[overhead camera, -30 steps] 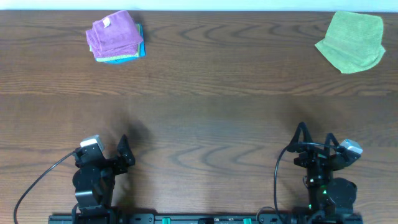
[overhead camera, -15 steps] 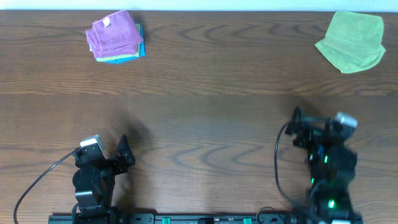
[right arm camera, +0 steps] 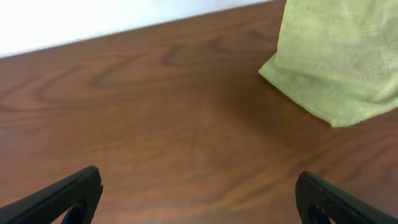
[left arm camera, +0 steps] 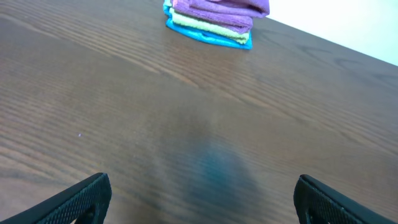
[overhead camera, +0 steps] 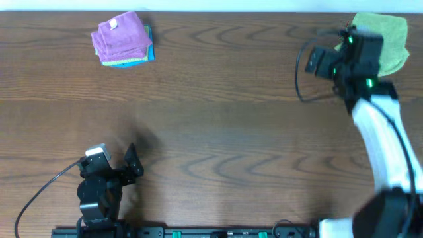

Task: Fold the cloth
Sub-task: 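Reach the right gripper forward to the green cloth at far right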

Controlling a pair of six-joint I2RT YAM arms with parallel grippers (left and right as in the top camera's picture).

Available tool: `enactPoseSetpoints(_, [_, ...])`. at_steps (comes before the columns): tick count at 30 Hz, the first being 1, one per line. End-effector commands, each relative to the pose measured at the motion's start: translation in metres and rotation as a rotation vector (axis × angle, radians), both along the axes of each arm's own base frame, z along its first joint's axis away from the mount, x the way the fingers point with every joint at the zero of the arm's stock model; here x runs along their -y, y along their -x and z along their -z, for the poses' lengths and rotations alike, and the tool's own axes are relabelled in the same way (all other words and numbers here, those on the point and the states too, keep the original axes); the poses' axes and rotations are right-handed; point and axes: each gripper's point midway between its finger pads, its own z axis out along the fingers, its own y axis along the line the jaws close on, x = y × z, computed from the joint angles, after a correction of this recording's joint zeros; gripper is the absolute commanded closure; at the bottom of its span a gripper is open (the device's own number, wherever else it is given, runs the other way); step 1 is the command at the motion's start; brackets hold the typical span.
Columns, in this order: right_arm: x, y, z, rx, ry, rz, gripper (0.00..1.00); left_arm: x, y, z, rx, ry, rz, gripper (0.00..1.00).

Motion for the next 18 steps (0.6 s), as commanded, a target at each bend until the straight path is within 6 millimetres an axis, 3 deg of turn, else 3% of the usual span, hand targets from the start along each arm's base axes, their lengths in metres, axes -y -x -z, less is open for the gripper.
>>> enactPoseSetpoints(1, [0.029, -0.031, 0.001, -0.019, 0.104, 0.03, 0.01, 0.001, 0.001, 0.009, -0.015, 0.003, 0.005, 0.05])
enactPoseSetpoints(5, [0.068, -0.055, 0.02, -0.083, 0.127, 0.091, 0.01, 0.001, 0.001, 0.009, -0.015, 0.003, 0.005, 0.05])
enactPoseSetpoints(8, [0.1, -0.058, 0.039, -0.138, 0.128, 0.15, 0.01, 0.001, 0.001, 0.009, -0.015, 0.003, 0.005, 0.05])
enactPoseSetpoints(13, [0.142, -0.033, 0.069, -0.253, 0.101, 0.229, 0.01, 0.001, 0.001, 0.009, -0.015, 0.004, 0.005, 0.05])
enactPoseSetpoints(18, [0.15, -0.012, 0.079, -0.336, 0.082, 0.249, 0.01, 0.001, 0.001, 0.009, -0.015, 0.003, 0.005, 0.05])
